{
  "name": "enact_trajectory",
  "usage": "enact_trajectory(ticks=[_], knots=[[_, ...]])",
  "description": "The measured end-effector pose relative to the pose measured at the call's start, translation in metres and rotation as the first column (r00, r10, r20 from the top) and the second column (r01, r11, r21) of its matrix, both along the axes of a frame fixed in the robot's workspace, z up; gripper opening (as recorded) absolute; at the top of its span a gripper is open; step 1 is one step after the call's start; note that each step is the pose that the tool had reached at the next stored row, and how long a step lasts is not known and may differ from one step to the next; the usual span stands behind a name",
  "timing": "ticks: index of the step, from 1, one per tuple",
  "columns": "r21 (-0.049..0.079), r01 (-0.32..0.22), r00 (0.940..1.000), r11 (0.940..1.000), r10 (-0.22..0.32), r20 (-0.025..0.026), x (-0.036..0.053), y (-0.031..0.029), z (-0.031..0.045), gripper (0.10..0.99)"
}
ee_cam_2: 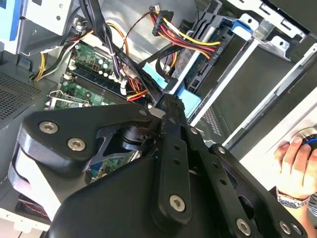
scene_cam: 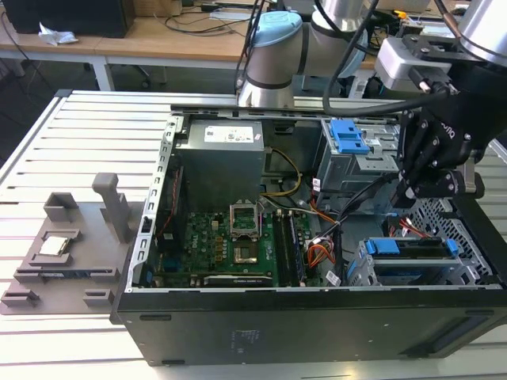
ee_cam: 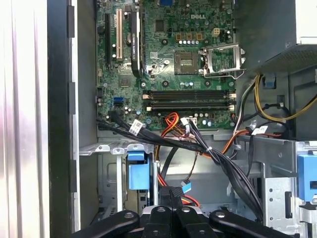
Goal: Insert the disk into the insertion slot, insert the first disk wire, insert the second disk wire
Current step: 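Insert the second disk wire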
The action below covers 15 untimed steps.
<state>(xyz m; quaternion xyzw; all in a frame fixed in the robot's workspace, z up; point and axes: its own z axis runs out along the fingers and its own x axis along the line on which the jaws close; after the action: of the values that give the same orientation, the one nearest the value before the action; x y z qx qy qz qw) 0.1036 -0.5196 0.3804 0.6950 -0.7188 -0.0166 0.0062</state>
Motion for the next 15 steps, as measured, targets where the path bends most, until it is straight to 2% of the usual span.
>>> enact_trajectory(ticks=[4, 5, 7, 9, 11, 15], knots=[[0.000, -0.001, 1.0000, 1.0000, 0.001, 0.0000, 0.0000, 0.0014, -0.0042, 0.106], [-0.001, -0.002, 1.0000, 1.0000, 0.002, 0.0000, 0.0000, 0.0027, -0.0072, 0.106], [-0.007, -0.004, 1.0000, 1.0000, 0.004, 0.0000, -0.0001, 0.0048, -0.0093, 0.106], [-0.024, -0.007, 1.0000, 0.9997, 0.007, -0.0001, -0.0001, 0.0082, -0.0103, 0.106], [-0.054, -0.013, 0.9999, 0.9984, 0.013, -0.0005, 0.0000, 0.0134, -0.0118, 0.106], [-0.087, -0.028, 0.9996, 0.9958, 0.028, -0.0010, 0.0000, 0.0226, -0.0162, 0.106]])
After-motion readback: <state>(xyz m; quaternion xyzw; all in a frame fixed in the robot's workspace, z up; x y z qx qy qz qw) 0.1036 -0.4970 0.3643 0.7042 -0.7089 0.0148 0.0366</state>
